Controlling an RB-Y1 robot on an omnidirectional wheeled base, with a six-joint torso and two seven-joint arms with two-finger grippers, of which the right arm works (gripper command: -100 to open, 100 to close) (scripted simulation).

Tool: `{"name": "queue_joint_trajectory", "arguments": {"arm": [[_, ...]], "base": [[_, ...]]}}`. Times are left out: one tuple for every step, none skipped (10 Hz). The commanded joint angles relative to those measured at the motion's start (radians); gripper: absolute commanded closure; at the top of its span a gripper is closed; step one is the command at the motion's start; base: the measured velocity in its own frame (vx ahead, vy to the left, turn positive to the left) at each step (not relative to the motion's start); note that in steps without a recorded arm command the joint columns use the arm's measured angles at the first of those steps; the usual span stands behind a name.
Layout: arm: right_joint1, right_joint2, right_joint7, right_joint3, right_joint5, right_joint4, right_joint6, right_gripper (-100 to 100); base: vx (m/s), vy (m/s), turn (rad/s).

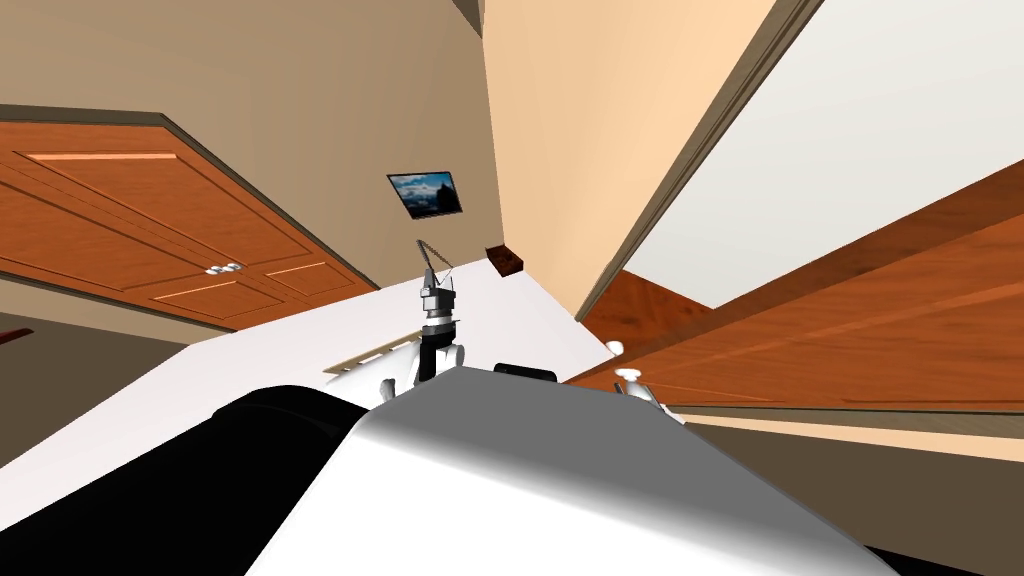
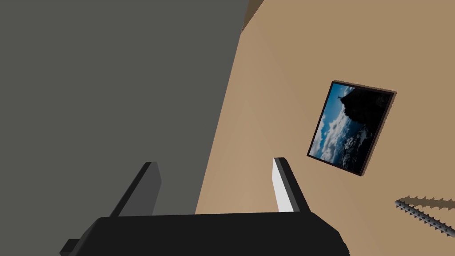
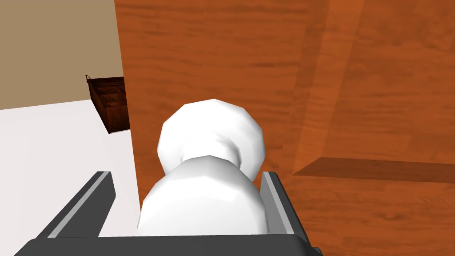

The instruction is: Pull the door open

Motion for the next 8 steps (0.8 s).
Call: {"name": "queue_joint_trajectory", "arguments": {"arm": [[0.013, 0.009, -0.017, 0.028, 0.016, 0.029, -0.044, 100], [0.013, 0.009, -0.017, 0.028, 0.016, 0.029, -0.044, 100], [0.020, 0.008, -0.024, 0.038, 0.022, 0.043, -0.067, 100], [0.020, 0.008, -0.024, 0.038, 0.022, 0.043, -0.067, 100], [0.026, 0.007, -0.030, 0.047, 0.027, 0.055, -0.088, 100], [0.031, 0.005, -0.035, 0.054, 0.031, 0.066, -0.105, 100], [0.036, 0.004, -0.039, 0.061, 0.035, 0.075, -0.121, 100], [0.036, 0.004, -0.039, 0.061, 0.035, 0.075, -0.121, 100]], "base": [[-0.021, -0.035, -0.007], [-0.019, -0.030, -0.003], [-0.020, -0.029, 0.001], [-0.019, -0.031, -0.008], [-0.030, -0.032, 0.000], [-0.047, -0.048, -0.001], [-0.045, -0.069, -0.002], [-0.036, -0.050, -0.006]]}}
